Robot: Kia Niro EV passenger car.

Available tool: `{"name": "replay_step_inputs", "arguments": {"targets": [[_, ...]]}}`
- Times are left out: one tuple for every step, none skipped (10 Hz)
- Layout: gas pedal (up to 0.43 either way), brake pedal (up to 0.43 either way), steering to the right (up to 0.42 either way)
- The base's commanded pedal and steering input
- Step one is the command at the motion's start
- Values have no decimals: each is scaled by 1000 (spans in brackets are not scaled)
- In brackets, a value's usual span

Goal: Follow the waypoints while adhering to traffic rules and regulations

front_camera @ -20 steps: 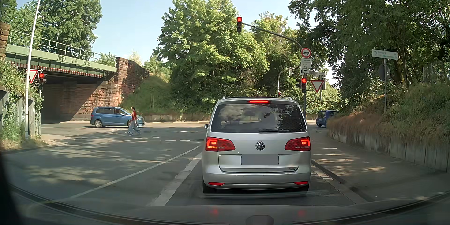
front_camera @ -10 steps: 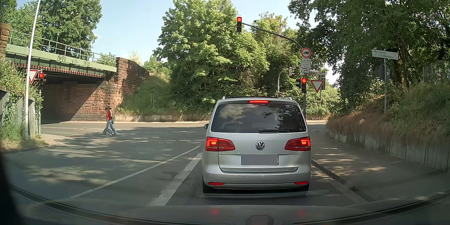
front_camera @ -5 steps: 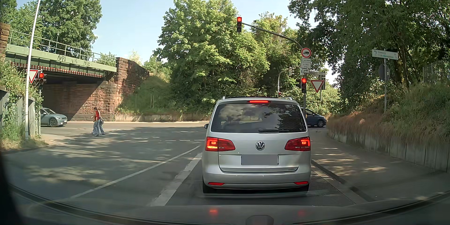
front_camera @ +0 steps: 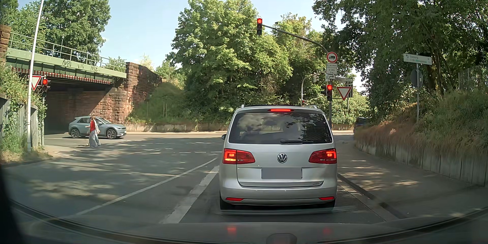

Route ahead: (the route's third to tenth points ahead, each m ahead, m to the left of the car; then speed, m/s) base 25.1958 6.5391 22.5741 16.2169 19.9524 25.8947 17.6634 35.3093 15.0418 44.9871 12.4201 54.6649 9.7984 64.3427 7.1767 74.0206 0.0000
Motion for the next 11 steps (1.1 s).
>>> {"name": "replay_step_inputs", "arguments": {"targets": [[0, 207, 5], [0, 207, 5], [0, 207, 5], [0, 207, 5], [0, 207, 5], [0, 207, 5], [0, 207, 5], [0, 207, 5], [0, 207, 5], [0, 207, 5], [0, 207, 5]]}}
